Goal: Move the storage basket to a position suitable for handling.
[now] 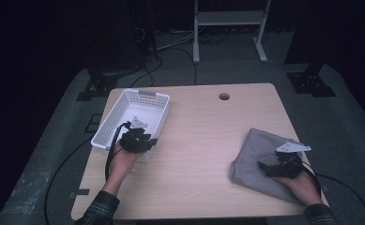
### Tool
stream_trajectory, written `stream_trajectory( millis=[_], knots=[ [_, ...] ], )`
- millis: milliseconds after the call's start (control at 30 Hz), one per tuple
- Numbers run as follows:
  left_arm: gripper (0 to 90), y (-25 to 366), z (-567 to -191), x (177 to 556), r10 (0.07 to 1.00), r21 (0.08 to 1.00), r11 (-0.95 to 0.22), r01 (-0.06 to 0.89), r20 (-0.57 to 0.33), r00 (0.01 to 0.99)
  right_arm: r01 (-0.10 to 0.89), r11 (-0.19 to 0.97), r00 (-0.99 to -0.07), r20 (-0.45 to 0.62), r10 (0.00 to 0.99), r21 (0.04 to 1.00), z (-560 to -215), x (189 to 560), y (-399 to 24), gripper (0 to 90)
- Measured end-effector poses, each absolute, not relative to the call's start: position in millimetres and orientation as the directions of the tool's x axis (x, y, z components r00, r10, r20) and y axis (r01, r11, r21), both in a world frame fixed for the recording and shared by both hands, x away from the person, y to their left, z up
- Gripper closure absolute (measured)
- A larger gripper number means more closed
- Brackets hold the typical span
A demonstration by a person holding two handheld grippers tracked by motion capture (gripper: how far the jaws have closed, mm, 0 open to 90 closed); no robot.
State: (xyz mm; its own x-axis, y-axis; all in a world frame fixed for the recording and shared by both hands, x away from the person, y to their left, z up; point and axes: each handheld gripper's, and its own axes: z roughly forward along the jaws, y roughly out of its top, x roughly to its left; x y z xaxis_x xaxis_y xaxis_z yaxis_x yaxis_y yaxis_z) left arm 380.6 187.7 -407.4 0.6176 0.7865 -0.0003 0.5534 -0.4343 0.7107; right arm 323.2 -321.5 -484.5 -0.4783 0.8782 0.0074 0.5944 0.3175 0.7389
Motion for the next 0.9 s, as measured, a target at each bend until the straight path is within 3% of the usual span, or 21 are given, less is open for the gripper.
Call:
stream_trajectory(
  millis=[633,900],
  knots=[
    [80.9,178.1,-405.3,373.4,0.754,0.705,-0.445,0.553,-0.039,0.656,0.594,0.318,-0.479,0.007,0.878,0.739,-484.5,323.3,-321.6,9.7],
    [82.2,169.7,-404.9,359.3,0.728,0.706,-0.465,0.535,-0.039,0.685,0.594,0.318,-0.479,0.007,0.878,0.739,-484.5,323.3,-321.6,9.7]
  ],
)
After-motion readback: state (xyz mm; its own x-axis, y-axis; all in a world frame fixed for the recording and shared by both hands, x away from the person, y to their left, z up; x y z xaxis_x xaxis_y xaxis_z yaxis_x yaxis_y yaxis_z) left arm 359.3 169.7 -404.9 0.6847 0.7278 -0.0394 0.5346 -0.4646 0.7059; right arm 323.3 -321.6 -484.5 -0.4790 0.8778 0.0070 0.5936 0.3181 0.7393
